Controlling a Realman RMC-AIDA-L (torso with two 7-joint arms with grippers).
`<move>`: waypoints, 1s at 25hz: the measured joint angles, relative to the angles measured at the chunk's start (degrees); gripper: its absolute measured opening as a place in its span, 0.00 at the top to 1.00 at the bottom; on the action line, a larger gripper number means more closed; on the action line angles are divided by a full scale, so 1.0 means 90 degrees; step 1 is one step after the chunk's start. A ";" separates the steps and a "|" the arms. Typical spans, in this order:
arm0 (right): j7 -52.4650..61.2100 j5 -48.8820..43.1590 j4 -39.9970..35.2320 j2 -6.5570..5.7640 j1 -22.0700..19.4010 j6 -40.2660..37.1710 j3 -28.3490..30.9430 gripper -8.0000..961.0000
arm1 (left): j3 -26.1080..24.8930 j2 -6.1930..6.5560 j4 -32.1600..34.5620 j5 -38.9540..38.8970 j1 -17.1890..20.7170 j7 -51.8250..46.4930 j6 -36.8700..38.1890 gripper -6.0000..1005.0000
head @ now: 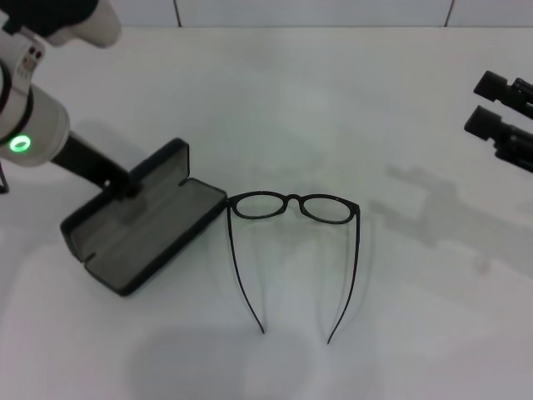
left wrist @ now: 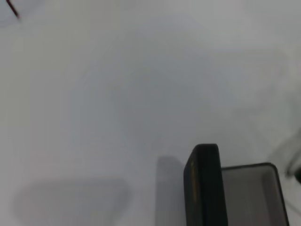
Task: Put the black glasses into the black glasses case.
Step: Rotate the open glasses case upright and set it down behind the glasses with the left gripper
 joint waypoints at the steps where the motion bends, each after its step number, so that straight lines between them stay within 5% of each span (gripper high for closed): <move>1: -0.0002 -0.0064 -0.0027 0.0000 0.0004 -0.0026 -0.0011 0.27 | 0.0001 0.0004 0.0081 0.0003 0.0000 0.0003 -0.0043 0.77; 8: -0.0014 -0.1289 -0.0511 -0.0060 0.0070 -0.0618 0.0015 0.27 | 0.0083 0.0014 0.0630 0.0018 -0.0276 0.0751 -0.0756 0.78; 12: 0.0116 -0.2069 -0.0995 -0.0103 0.0093 -0.1136 0.0015 0.27 | 0.0837 0.0001 0.0547 -0.0042 -0.0360 0.1671 -0.1583 0.79; 18: 0.0196 -0.2188 -0.1072 -0.0115 0.0020 -0.1530 0.0114 0.27 | 0.2198 -0.0009 -0.0206 0.0004 -0.0509 0.2895 -0.3184 0.79; 25: 0.0169 -0.2194 -0.1020 -0.0072 -0.0074 -0.1464 0.0260 0.27 | 0.2405 -0.0013 -0.1375 -0.0287 -0.1097 0.3460 -0.3512 0.79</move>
